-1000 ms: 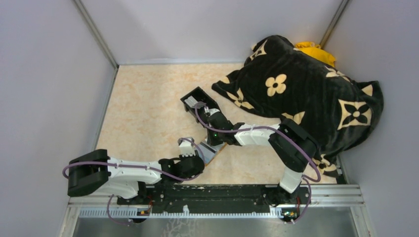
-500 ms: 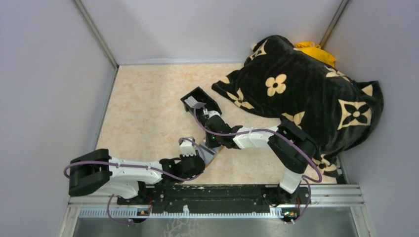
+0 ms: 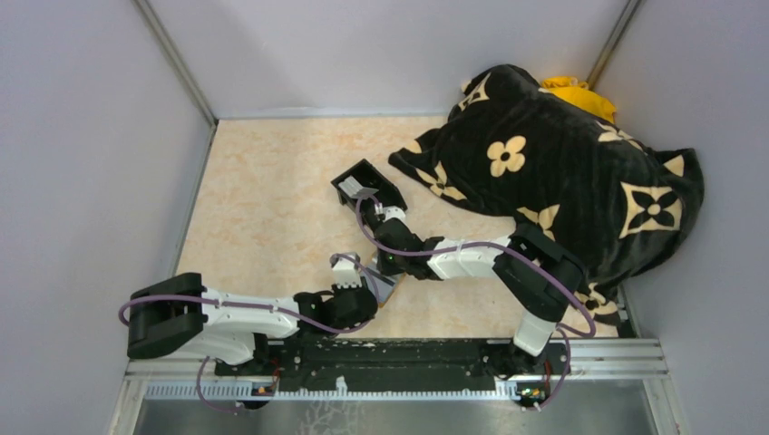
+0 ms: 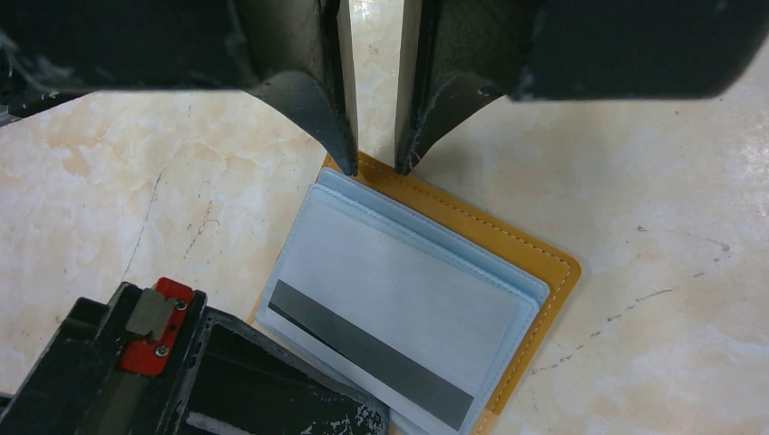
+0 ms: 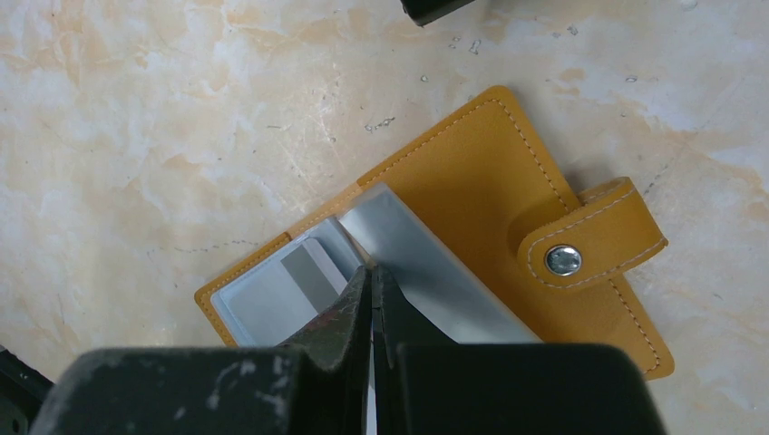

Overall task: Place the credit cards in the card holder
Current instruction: Insert the credit card into the card holder.

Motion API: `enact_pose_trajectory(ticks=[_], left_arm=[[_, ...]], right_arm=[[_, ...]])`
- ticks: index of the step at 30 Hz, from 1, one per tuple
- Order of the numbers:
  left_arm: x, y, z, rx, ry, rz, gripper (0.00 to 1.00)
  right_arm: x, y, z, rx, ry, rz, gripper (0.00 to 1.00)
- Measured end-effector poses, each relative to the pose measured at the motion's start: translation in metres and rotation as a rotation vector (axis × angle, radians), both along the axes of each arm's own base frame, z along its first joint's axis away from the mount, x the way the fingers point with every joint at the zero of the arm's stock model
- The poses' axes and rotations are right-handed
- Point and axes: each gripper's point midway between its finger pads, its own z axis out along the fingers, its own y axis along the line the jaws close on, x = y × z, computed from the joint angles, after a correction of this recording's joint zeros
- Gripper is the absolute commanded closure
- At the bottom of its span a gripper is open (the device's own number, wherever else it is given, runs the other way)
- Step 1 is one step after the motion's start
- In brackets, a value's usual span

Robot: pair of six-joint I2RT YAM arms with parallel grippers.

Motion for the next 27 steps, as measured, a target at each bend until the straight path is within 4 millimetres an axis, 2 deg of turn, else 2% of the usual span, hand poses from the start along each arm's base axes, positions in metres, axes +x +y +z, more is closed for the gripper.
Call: enact_pose_trajectory(ticks=[8,15,21,27], left_arm=[[-0.001,0.001,0.0,0.008,-0.002,-0.005,0.71],[0.004,0.018,0.0,0.053,-0.019,0.054,0.7],[0.014,0.032,0.006,0.092,-0.058,0.136,0.69],[0.019,0.037,0.014,0.09,-0.082,0.177,0.68]], right_arm=[[-0.005,-0.004,0.001,-0.008,-0.008,-0.025,1.0],[-0.009,-0.009,0.001,-0.044,-0.004,-0.019,1.0],[-0.016,-0.011,0.003,-0.106,0.0,0.032,0.93],[-0.008,-0.011,0.02,-0.117,-0.035,0.054,0.87]])
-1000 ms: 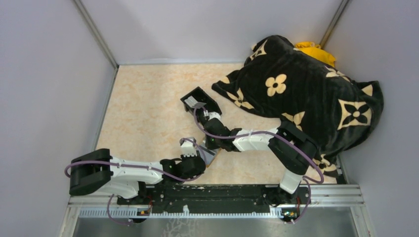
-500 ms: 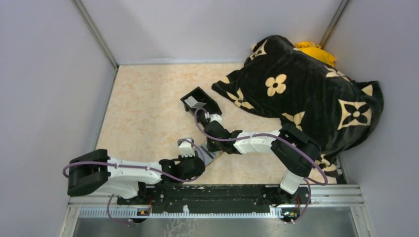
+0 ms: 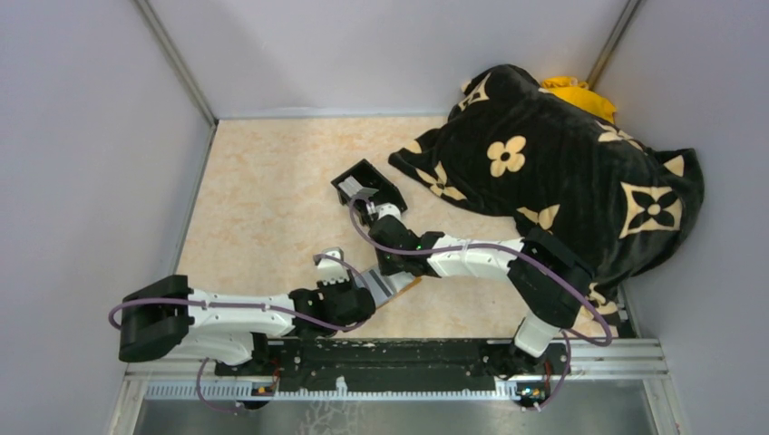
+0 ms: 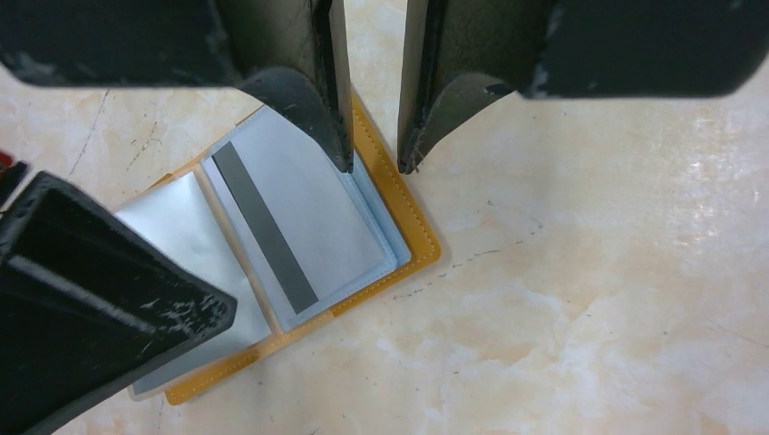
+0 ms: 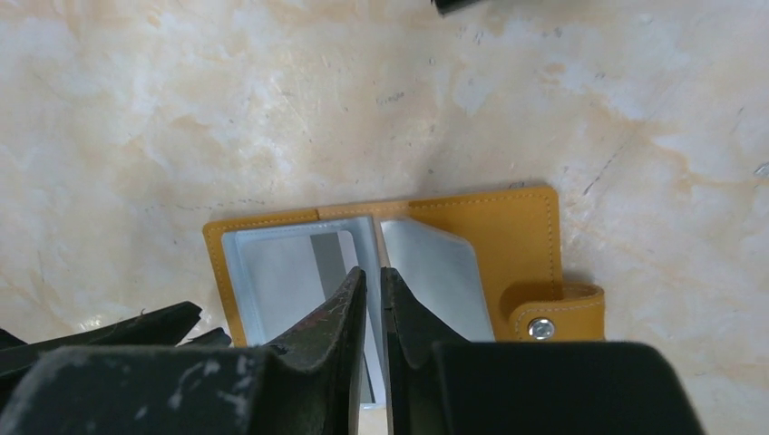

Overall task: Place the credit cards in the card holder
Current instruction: Insert the credit card into the card holder.

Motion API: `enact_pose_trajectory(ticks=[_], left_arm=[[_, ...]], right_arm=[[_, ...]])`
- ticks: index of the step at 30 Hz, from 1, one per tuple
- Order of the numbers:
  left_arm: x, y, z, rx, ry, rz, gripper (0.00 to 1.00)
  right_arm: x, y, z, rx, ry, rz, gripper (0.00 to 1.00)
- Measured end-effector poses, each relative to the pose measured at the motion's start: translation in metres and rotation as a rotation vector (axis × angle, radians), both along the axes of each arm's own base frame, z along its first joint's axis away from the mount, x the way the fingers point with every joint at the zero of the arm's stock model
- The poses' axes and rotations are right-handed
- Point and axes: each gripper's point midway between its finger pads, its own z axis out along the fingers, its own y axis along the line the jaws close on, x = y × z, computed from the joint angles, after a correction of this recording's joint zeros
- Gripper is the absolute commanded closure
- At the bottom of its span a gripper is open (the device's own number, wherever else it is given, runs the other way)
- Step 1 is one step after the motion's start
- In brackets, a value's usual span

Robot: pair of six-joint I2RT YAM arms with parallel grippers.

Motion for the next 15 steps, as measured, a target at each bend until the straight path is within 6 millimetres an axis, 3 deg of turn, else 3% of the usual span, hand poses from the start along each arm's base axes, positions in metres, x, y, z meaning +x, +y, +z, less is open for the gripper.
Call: enact_pose_trajectory(ticks=[9,15], left_arm=[[0.0,0.006,0.004,-0.002,-0.005,0.017,0.69],[0.0,0.007,0.013,-0.028,-0.011,0.021,0.68]], right_arm=[[0.02,0.001,0.031,0.024,-0.065,0.01,0.8],[0.039,0.01,0.063,0.04,-0.123,0.045,0.66]])
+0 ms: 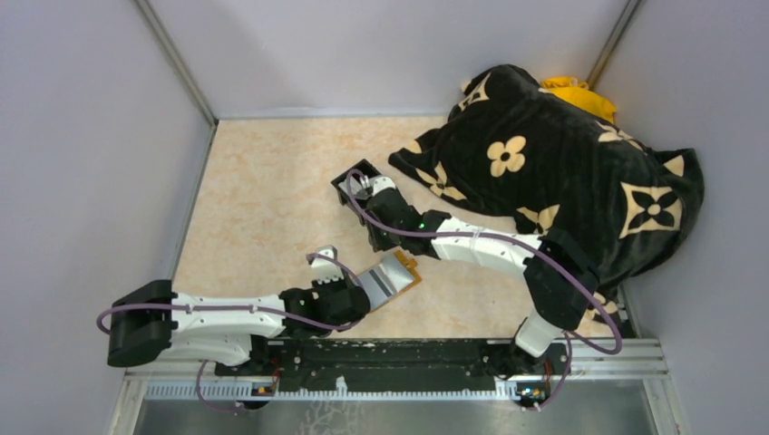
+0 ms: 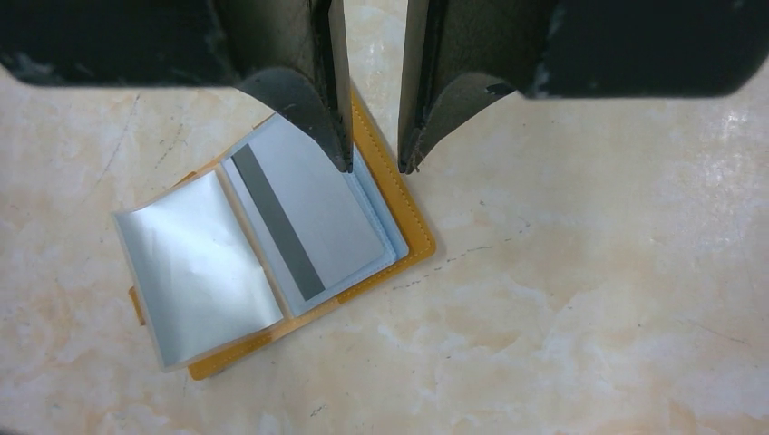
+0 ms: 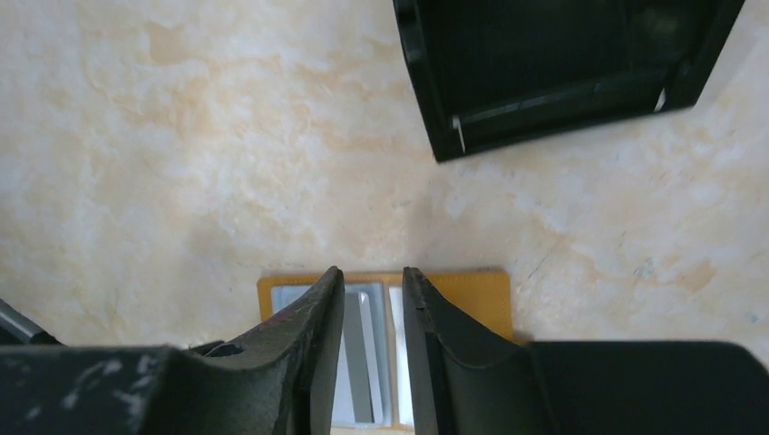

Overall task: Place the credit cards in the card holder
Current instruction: Insert the credit card into the card holder, then pick up the credit card from the storage box.

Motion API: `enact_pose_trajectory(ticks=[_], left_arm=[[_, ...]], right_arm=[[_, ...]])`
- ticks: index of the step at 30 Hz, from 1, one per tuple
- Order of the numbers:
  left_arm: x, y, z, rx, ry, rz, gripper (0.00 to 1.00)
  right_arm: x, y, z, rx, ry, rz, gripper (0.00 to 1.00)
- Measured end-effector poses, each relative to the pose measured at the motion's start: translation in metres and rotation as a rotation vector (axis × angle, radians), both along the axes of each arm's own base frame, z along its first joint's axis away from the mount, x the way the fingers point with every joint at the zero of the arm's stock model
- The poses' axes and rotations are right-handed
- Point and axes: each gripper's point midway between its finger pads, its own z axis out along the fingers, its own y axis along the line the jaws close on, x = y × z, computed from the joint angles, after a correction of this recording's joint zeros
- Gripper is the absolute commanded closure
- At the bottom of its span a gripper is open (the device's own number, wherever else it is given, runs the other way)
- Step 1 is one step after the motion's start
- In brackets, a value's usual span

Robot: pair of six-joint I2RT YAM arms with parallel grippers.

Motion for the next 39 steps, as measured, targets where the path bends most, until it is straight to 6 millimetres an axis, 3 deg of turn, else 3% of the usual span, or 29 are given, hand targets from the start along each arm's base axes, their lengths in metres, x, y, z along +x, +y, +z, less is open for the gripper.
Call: enact_pose_trajectory(ticks=[7,11,14,18,23,33,39], left_arm=[[0.0,0.003,0.02,-0.077,-0.024,0.005,0.67],[0.0,0.007,0.026,-0.091,-0.031,0.008,0.64],[0.0,0.01,0.028,-0.09,-0.034,0.011,0.62],[0.001,0.014,0.031,-0.094,-0.037,0.018,0.57],[0.003,0.019,0.038,-0.125,-0.046,0.03,0.46],[0.007,0.026,0.042,-0.128,-0.061,0.039,0.22],[0.009,0.028,0.044,-0.124,-0.068,0.037,0.15]], right_arm=[[0.048,0.011,0.069,0.057,-0.133,0.011,0.56],[0.083,0.018,0.087,0.058,-0.184,0.02,0.51],[0.106,0.021,0.077,0.031,-0.176,0.04,0.51],[0.129,0.025,0.048,-0.001,-0.129,0.082,0.51],[0.147,0.029,0.022,0.002,-0.073,0.124,0.5],[0.179,0.053,0.034,0.09,-0.088,0.183,0.49],[0.188,0.064,0.019,0.103,-0.063,0.204,0.49]])
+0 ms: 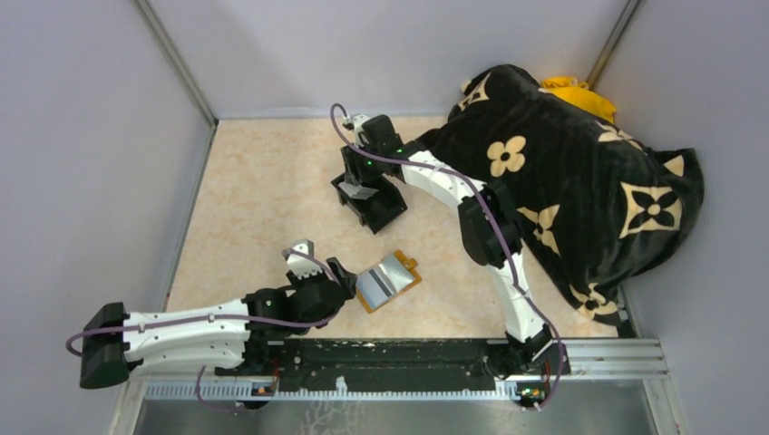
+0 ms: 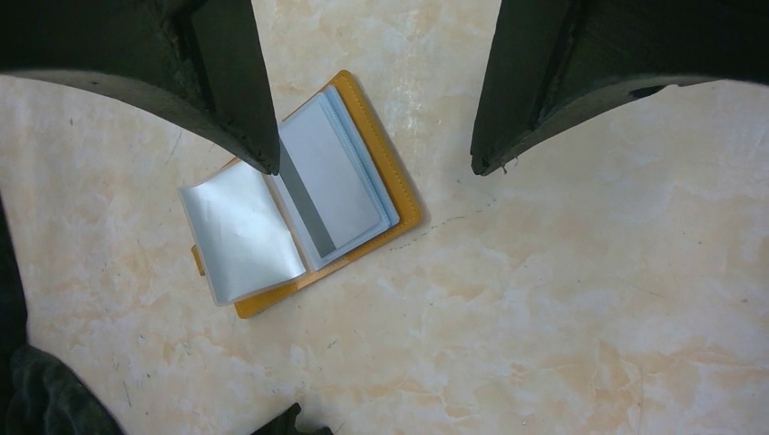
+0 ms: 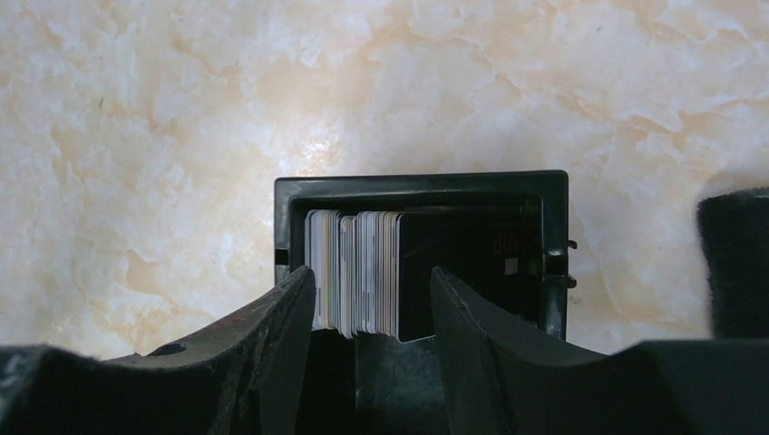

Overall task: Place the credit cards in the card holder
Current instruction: Pick up the credit card from the storage box.

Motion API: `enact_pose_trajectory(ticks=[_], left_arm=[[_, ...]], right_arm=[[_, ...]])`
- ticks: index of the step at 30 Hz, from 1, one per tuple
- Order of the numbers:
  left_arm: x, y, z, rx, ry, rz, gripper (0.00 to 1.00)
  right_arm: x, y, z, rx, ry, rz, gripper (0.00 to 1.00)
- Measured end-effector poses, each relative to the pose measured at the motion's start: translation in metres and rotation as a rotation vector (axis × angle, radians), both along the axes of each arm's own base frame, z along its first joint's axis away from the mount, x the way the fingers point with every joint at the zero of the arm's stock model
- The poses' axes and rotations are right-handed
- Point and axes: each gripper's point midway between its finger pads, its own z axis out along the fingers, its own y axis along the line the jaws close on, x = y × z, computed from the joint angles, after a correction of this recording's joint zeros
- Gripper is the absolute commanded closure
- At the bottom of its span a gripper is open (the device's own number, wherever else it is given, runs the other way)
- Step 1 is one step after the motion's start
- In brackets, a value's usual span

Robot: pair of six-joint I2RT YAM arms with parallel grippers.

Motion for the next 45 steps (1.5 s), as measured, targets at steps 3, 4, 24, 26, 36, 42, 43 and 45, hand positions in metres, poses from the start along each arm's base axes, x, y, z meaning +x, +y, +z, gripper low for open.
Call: enact_pose_trajectory(ticks=[3,4,24,26,36,42,43,45], left_arm=[[0.001,0.001,0.001,0.003,-0.006,-0.003,0.14],[0.001,0.002,0.002,0.003,-0.008,-0.003,0.13],[0.009,0.006,0.002,0.016,-0.028,0.0,0.14],[0.009,0.006,0.002,0.017,-0.027,-0.001,0.14],[0.011,0.006,0.002,0.017,-0.027,0.0,0.15],[0.012,0.005,0.003,0.019,-0.03,-0.005,0.15],[0.013,0.005,0.003,0.02,-0.031,-0.006,0.15],[0.013,0.004,0.004,0.018,-0.031,-0.009,0.15]], right_arm=[[0.001,-0.001,-0.013,-0.011,0.027,0.002,0.49],[0.001,-0.001,-0.016,-0.013,0.033,0.003,0.49],[0.008,-0.005,-0.034,0.032,0.124,0.015,0.58],[0.007,-0.004,-0.033,0.043,0.132,0.02,0.61],[0.007,-0.002,-0.031,0.072,0.155,0.021,0.68],[0.005,0.0,-0.03,0.085,0.167,0.023,0.68],[0.004,0.0,-0.03,0.086,0.17,0.025,0.68],[0.004,0.0,-0.03,0.088,0.171,0.026,0.69]])
